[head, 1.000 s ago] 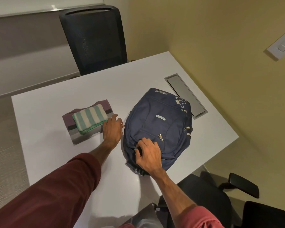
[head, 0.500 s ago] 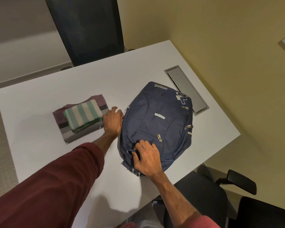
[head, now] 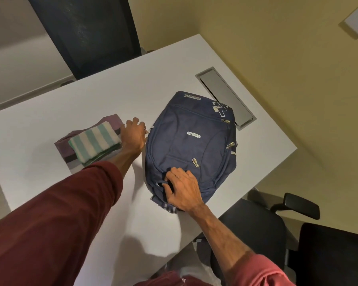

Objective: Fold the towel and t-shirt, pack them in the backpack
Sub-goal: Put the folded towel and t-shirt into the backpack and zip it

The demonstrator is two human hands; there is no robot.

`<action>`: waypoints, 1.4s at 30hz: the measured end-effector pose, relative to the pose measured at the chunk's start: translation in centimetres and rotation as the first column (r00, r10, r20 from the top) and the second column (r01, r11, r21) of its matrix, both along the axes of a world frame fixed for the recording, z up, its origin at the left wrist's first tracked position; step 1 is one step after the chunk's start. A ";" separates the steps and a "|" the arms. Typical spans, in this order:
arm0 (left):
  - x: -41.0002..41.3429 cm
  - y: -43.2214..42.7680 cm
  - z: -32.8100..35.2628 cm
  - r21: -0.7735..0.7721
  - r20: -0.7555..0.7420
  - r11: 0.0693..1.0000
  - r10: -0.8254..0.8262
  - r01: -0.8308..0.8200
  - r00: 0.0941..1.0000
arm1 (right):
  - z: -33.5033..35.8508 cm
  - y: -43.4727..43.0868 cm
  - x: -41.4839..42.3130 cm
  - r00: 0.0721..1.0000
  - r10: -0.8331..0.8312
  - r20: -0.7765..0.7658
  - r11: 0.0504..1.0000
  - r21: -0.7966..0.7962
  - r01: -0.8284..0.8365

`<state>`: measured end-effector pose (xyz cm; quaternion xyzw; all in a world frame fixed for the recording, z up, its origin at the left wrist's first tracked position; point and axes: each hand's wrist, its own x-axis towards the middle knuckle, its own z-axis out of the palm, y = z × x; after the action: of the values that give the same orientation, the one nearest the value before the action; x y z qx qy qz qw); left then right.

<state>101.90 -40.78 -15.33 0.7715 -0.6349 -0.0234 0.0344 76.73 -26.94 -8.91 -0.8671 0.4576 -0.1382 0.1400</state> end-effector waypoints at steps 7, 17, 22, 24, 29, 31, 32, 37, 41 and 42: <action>-0.9 -0.5 -0.4 0.069 0.022 0.995 0.066 -0.068 0.998 | 0.1 -0.1 -0.3 1.000 0.012 -0.004 1.000 -0.010 -0.012; -0.3 -0.5 -1.9 0.062 -0.092 0.997 0.049 -0.043 0.995 | -0.7 0.0 -0.3 1.000 0.007 0.001 1.000 -0.016 -0.007; 0.6 1.5 -2.0 -0.044 -0.203 0.999 -0.016 0.007 0.979 | -0.7 0.0 -0.2 0.999 0.031 0.019 0.999 0.016 -0.032; 1.2 3.0 -1.9 -0.104 -0.189 0.995 -0.024 0.004 0.982 | -0.4 -0.3 0.1 0.999 0.038 0.024 0.998 0.040 -0.039; 3.2 7.9 -2.4 -0.091 -0.242 0.996 -0.013 -0.009 0.970 | -0.2 -0.9 1.8 0.996 0.066 0.061 0.997 0.040 -0.068; 4.2 10.0 -2.9 -0.070 -0.249 0.996 0.041 -0.060 0.968 | -0.2 -1.2 2.9 0.994 0.079 0.077 0.996 0.028 -0.081; 4.7 11.0 -3.1 -0.058 -0.246 0.994 0.072 -0.089 0.966 | -0.2 -1.3 3.5 0.993 0.088 0.084 0.996 0.019 -0.090; 8.8 15.7 -3.2 -0.027 -0.206 0.984 0.168 -0.177 0.964 | -0.6 -2.0 7.1 0.971 0.222 0.094 0.974 -0.064 -0.216; 12.1 18.1 -3.0 0.059 -0.162 0.982 0.189 -0.182 0.968 | -0.9 -2.3 10.7 0.956 0.287 -0.060 0.958 0.037 -0.286; 12.7 18.2 -2.8 0.077 -0.153 0.981 0.190 -0.180 0.970 | -0.8 -2.3 11.7 0.954 0.289 -0.084 0.956 0.067 -0.284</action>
<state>114.63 -22.57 -18.09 0.8235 -0.5545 -0.1016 0.0629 88.43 -29.28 -9.72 -0.9257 0.3365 -0.0635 0.1607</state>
